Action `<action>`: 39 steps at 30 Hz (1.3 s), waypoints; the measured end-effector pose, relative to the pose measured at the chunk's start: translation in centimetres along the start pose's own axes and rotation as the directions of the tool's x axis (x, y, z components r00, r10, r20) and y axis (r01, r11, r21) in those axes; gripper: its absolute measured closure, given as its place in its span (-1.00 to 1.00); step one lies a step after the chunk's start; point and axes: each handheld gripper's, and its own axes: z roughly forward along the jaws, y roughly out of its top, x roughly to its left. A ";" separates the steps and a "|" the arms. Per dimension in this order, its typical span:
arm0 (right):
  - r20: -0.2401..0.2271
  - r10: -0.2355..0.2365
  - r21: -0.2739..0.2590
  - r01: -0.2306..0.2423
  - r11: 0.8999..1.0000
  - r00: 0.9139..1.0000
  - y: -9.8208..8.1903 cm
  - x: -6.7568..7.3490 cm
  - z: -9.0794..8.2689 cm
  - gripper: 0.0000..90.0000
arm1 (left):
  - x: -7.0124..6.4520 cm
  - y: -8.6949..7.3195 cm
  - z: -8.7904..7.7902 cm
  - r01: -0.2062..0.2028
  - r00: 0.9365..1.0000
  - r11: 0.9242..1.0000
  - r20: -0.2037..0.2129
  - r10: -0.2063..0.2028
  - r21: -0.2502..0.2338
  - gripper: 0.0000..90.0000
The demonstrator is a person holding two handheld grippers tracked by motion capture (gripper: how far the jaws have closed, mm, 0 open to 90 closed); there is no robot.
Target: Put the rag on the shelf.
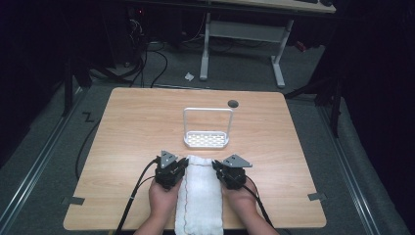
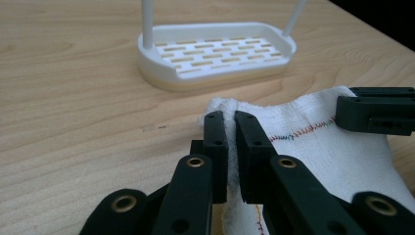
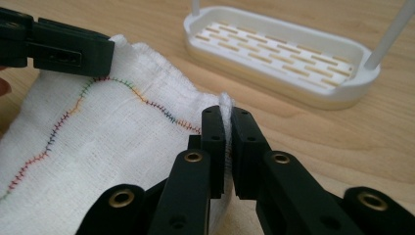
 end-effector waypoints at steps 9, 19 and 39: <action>-0.022 -0.020 -0.076 0.018 0.997 1.000 1.1 1.0 -2.1 0.91 | -0.7 0.9 -2.0 -0.019 1.000 0.997 0.013 0.020 -0.080 0.87; 0.008 -0.036 -0.197 0.037 0.980 0.999 4.1 0.8 -4.6 0.91 | -0.7 3.7 -4.3 -0.025 0.998 0.985 0.050 0.034 -0.168 0.87; 0.056 -0.077 -0.392 0.093 0.915 0.995 12.8 0.3 -9.4 0.91 | -2.5 12.4 -7.7 -0.102 0.993 0.929 0.020 0.117 -0.355 0.88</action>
